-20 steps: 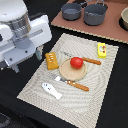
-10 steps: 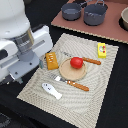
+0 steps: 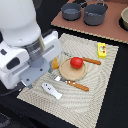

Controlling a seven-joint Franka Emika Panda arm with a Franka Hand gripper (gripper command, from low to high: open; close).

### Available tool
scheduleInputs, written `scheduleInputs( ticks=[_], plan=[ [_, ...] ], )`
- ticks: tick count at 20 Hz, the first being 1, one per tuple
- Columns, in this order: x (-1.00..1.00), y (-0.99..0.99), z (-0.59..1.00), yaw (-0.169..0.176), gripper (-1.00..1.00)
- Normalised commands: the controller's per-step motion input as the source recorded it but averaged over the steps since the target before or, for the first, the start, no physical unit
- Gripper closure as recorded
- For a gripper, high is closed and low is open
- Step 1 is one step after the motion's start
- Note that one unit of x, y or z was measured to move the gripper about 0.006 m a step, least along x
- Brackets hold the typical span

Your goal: Interact with the objects in diverse but meaningful ways.

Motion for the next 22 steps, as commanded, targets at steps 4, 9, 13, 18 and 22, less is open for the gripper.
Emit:
scheduleInputs(
  ticks=[4,9,13,18,22],
  plan=[
    [0.35,-0.17,-0.19,-0.005,-1.0],
    [0.39,-0.15,-0.13,-0.012,-1.0],
    [0.71,-0.05,0.08,-0.033,-1.0],
    [0.77,0.0,0.07,-0.035,-1.0],
    [0.7,0.0,0.0,-0.039,-1.0]
  ],
)
